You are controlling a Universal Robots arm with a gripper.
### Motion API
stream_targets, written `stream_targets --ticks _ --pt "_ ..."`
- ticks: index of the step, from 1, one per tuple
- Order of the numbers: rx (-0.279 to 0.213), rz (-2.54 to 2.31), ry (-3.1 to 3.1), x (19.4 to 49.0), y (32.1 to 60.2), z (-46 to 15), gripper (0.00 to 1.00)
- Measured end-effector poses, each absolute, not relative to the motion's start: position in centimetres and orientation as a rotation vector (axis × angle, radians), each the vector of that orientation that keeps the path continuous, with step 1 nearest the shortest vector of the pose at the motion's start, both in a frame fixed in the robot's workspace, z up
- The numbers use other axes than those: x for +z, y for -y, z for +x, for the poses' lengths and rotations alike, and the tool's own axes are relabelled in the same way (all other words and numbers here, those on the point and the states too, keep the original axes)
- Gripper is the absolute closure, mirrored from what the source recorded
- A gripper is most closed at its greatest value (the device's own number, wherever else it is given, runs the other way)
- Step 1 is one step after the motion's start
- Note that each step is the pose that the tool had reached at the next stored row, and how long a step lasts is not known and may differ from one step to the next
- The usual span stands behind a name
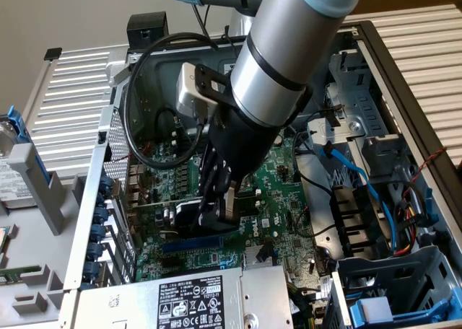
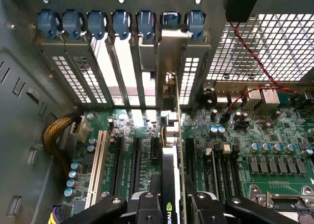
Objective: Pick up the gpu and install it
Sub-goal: 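Insert the gpu into the slot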
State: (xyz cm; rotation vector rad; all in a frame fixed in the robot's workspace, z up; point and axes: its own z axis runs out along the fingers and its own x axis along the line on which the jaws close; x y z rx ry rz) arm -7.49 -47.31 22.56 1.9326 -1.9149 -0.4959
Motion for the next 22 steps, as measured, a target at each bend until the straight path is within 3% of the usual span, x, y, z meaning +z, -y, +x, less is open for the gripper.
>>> stream_targets --ticks 22 --pt "-0.498 1.925 1.926 22.52 47.45 -7.66 0.72"
